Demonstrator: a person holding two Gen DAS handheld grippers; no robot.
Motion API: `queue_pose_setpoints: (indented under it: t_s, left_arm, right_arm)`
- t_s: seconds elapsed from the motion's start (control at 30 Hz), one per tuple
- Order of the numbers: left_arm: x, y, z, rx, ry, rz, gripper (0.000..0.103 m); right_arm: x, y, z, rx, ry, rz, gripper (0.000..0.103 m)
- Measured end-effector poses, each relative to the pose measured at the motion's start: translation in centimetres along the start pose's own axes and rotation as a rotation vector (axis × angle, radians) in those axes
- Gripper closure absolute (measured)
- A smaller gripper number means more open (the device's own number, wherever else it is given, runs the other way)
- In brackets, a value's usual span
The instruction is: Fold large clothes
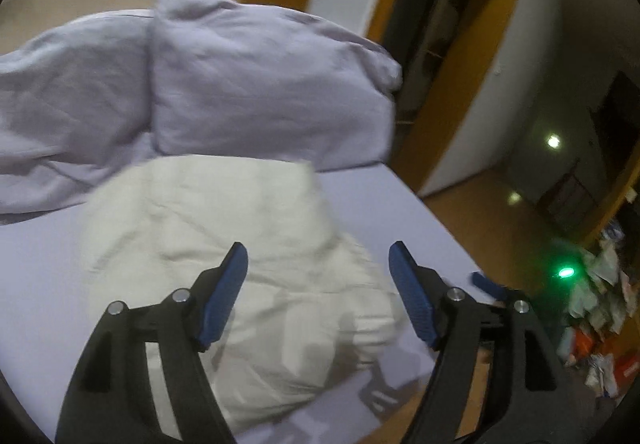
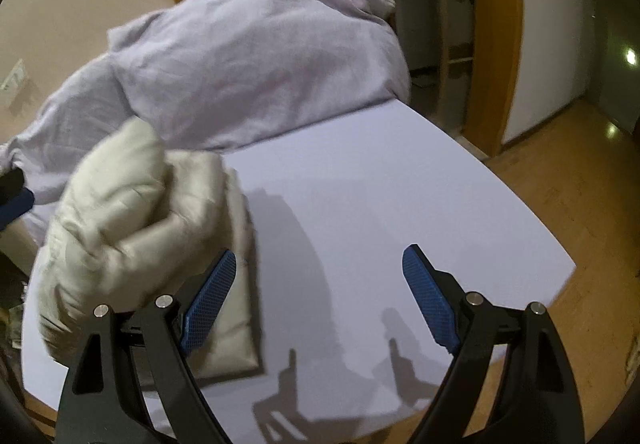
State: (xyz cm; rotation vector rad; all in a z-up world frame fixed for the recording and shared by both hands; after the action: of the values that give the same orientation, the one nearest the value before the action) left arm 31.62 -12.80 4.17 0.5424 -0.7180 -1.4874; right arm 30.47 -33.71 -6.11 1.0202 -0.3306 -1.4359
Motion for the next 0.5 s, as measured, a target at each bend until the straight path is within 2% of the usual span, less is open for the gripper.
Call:
queue_pose_setpoints:
  t_s: [0.23,0.5]
  left_arm:
    - [-8.1,-0.2,-1.8,-0.032,0.166,0.081,0.03]
    - [-14.0,-0.6,-4.6,-0.08,0.277,0.161,0.03]
  right_arm:
    - [-4.9,2.5,-0.4,-0.004,0.082,0.07,0.016]
    - [-9.9,3.9,-2.1,-0.035,0.145,0.14,0.016]
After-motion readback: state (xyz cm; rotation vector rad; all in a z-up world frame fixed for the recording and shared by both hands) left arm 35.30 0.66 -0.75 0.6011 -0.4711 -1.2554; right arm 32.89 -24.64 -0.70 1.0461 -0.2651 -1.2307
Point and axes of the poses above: each gripper's, at about its wrist camera, not at the fingertips, and z roughly against the way its jaws point, x to its right, y to its top, the point moved 8 cm from there along -z, roughly the way its jaws point, and after that the axes turned 15 degrees about y, right-handed, at the moved point
